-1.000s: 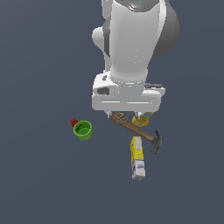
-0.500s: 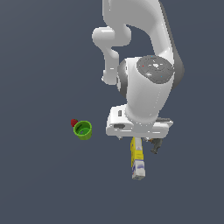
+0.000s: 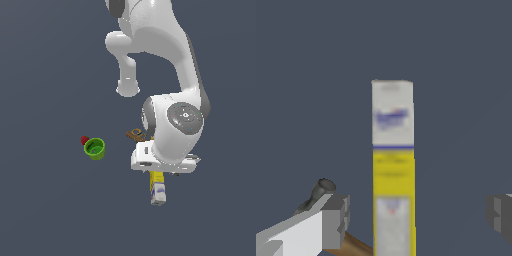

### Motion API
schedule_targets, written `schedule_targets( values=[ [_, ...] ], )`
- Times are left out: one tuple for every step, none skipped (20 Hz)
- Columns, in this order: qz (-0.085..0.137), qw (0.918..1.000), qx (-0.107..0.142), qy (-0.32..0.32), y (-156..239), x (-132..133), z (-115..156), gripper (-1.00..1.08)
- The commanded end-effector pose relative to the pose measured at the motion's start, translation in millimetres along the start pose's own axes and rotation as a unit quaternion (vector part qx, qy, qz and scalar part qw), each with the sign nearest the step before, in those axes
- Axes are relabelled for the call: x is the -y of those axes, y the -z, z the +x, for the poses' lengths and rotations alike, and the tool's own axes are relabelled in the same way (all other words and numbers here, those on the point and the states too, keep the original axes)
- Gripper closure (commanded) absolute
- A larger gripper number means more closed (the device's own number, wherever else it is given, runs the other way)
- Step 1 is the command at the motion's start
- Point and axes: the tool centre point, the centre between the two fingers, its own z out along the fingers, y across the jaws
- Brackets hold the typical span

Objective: Pick up a designated object from a clutter of objects.

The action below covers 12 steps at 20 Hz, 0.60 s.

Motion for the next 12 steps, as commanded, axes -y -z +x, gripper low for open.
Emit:
schedule_targets(
  values=[
    [0.0,1.0,0.0,-0.001,-10,4,2,-0.92],
    [0.0,1.0,0.001,-0.001,-13,6,3,-0.92],
    [0.0,1.0,0.001,-0.001,-15,7,3,-0.92],
    [0.0,1.0,0.001,-0.001,-17,7,3,-0.92],
    [0.0,1.0,0.001,-0.001,-18,8,3,-0.92],
    [0.0,1.0,0.001,-0.001,-19,9,3,-0.92],
    [0.0,1.0,0.002,-0.002,-19,8,4,-0.92],
    [0.0,1.0,0.002,-0.001,-18,8,3,-0.92],
    [0.0,1.0,0.002,-0.001,-19,8,3,-0.92],
    [0.0,1.0,0.002,-0.001,-20,8,3,-0.92],
    [0.0,1.0,0.002,-0.001,-22,8,3,-0.92],
    [0.0,1.0,0.002,-0.001,-25,8,3,-0.92]
  ],
)
